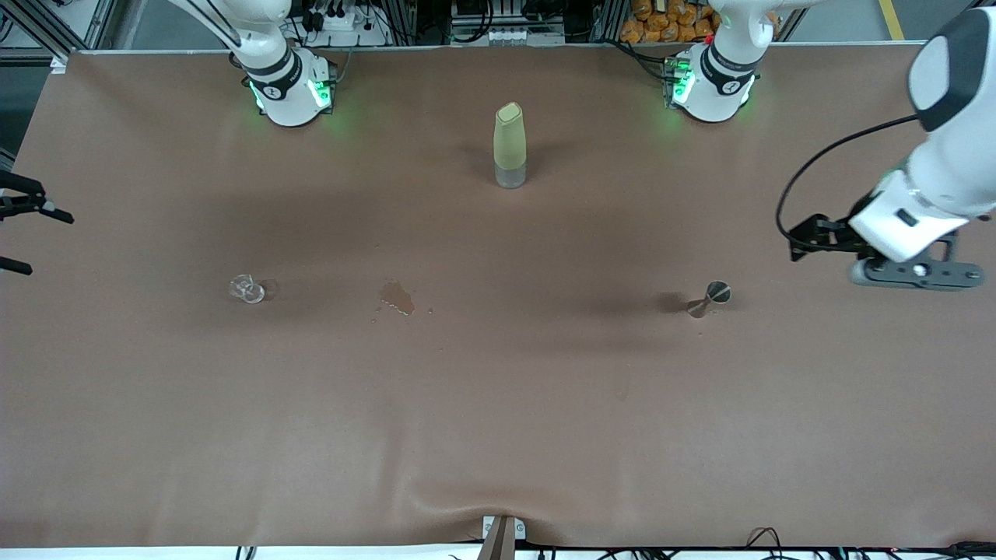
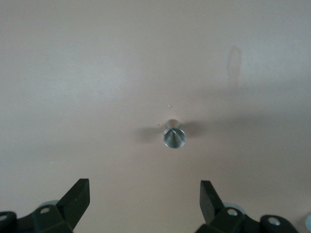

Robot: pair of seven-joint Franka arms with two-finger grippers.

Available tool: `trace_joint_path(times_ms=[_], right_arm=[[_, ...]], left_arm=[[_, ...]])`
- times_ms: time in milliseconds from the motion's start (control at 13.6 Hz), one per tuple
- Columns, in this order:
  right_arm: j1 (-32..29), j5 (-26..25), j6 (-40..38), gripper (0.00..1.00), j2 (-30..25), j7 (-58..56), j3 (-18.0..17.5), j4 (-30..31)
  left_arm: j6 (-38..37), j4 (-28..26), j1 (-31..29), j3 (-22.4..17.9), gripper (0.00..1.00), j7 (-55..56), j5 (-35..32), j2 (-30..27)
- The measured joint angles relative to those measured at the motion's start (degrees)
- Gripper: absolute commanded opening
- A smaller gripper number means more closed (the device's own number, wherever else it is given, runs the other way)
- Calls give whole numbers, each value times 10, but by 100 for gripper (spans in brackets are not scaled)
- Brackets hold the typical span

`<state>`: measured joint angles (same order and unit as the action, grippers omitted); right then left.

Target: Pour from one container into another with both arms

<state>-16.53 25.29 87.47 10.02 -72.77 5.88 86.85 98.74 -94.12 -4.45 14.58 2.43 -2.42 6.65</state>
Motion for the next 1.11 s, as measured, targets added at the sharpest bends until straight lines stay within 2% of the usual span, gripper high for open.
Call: trace_joint_path(times_ms=[221,442,737,885,1106], right_arm=[[-41,39,-10,100,8,-113,0,14],[-83,114,-28,100,22,-228,1,54],[-125,209,-52,100,112,-389,1,94],[-128,233,-57,100,158,-436,1,95],[-131,263,-61,100,193,-503,1,108]], left_arm=[[1,2,9,15,100,0,0,20],[1,21,4,14,100,-13,0,14],[-7,32,-8,6,100,-25,0,-19],[-9,25,-9,6,100,-28,0,-13],[-7,22,-7,9,100,-28,0,9]])
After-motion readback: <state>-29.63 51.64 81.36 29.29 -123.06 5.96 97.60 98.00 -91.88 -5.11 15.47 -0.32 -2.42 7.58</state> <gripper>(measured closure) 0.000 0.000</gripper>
